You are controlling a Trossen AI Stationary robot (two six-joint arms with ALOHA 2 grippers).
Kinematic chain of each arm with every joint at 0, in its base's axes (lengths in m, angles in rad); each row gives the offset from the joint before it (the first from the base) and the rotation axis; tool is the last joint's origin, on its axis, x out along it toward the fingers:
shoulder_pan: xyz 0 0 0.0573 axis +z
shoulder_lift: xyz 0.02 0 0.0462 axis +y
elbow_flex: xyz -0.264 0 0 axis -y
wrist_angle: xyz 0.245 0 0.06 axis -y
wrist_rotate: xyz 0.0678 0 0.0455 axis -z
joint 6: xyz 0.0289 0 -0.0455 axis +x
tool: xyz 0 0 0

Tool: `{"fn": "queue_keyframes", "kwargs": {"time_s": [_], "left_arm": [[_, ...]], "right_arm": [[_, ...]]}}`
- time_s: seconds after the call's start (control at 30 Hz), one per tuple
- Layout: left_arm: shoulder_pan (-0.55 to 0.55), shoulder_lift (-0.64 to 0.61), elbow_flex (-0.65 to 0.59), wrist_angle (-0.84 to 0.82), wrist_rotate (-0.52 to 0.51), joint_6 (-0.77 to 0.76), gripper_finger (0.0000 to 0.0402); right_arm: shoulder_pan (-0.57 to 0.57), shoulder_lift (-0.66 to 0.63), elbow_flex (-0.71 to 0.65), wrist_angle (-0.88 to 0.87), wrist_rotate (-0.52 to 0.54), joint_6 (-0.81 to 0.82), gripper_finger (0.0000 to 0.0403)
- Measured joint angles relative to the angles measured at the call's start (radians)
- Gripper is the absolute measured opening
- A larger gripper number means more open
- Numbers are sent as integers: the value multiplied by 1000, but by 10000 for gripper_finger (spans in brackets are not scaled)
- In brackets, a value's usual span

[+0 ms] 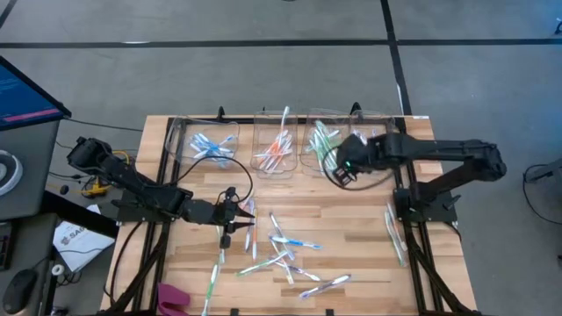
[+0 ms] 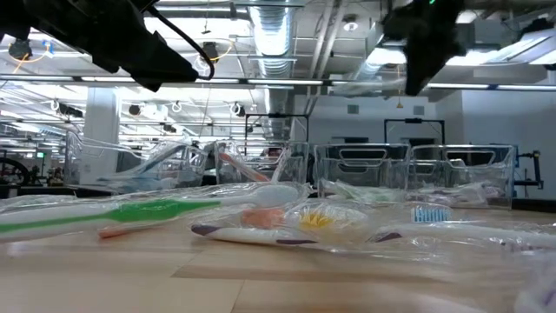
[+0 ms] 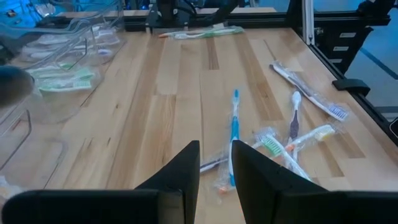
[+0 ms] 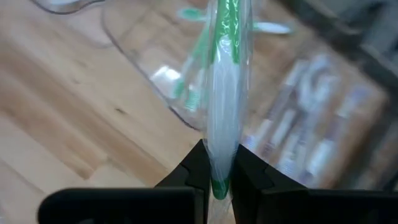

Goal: Pick & Place Toothbrushes
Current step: Put the green toothbrush into the middle right transparent bin

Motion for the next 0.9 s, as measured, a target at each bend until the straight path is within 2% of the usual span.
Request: {"fn": "queue_keyframes", "kwargs": {"time_s": [0.1,0.37,0.47,0.63,0.77,0.9], "left_arm": [[1,0,0,1,0,1,86],[1,0,0,6,-1,1,86],[1,0,0,6,-1,2,86],[1,0,0,6,-1,2,86],[1,0,0,6,-1,2,86],[1,0,0,6,-1,2,86]], "right_arm": [[-88,39,-10,66,-86,-104,27],[-294,194,-9,88,-204,-140,27],[-325,255,-9,110,-211,-164,30],[-361,331,-9,168,-206,-213,72],[-360,359,-8,215,-202,-246,100],[-358,354,-8,213,-198,-252,104]]}}
